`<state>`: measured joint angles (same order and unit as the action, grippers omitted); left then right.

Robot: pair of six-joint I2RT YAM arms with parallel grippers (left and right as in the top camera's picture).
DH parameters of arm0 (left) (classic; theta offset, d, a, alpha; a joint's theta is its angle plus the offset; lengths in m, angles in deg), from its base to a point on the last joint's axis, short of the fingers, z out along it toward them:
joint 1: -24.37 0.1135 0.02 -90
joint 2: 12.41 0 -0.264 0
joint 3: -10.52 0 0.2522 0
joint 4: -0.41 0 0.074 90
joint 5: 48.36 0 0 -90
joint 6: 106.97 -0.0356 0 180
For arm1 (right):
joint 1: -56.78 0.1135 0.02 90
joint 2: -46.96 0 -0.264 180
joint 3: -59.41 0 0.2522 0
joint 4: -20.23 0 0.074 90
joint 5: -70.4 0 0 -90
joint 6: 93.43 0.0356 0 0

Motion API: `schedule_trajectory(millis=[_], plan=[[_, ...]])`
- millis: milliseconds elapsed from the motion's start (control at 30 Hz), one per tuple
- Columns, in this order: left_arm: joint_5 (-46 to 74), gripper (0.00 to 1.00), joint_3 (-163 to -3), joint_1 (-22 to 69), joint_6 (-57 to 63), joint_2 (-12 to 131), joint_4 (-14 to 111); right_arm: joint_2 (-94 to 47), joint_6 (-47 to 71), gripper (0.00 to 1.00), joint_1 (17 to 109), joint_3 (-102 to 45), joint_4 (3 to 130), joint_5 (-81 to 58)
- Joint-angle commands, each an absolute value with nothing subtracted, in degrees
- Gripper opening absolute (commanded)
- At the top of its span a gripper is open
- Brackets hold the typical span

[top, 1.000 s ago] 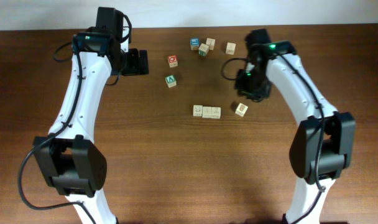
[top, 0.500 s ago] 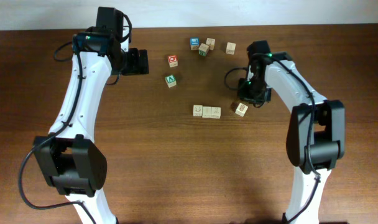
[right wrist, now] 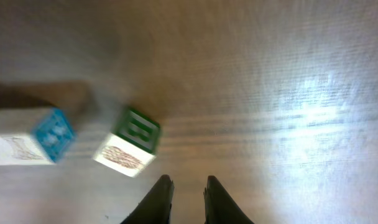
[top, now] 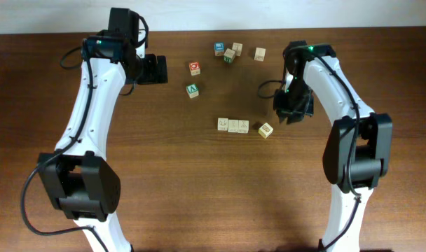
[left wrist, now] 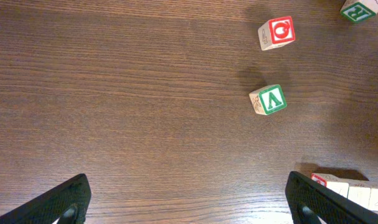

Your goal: Rotate 4 blocks

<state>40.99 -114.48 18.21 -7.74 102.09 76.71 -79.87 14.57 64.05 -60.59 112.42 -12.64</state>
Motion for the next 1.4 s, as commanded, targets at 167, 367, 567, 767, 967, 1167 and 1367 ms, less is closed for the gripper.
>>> schedule_trajectory(millis=[167, 367, 567, 767, 967, 1167, 1367], plan=[[40.36, 0.98, -115.69, 17.97, -8.46, 102.79, 76.38, -79.91, 16.98, 0.14, 67.46, -50.68, 103.83, -11.37], [40.36, 0.98, -115.69, 17.97, -8.48, 102.79, 76.45, -79.91, 16.32, 0.14, 67.74, -50.22, 97.78, -14.91], [40.36, 0.98, -115.69, 17.97, -8.48, 102.79, 76.43, -79.91, 18.99, 0.14, 70.76, -50.22, 95.99, -12.31], [40.36, 0.98, -115.69, 17.97, -8.48, 102.79, 76.6, -79.91, 22.4, 0.15, 71.66, -50.31, 95.05, -12.31], [40.33, 0.99, -115.69, 17.97, -8.46, 102.79, 76.43, -79.91, 19.32, 0.31, 72.03, -52.96, 110.15, -4.73], [40.36, 0.99, -115.69, 17.97, -8.46, 102.79, 76.36, -79.91, 23.05, 0.25, 75.17, -50.88, 104.38, -9.45], [40.36, 0.99, -115.69, 17.97, -8.46, 102.79, 76.36, -79.91, 23.88, 0.25, 75.55, -50.88, 101.14, -13.23]])
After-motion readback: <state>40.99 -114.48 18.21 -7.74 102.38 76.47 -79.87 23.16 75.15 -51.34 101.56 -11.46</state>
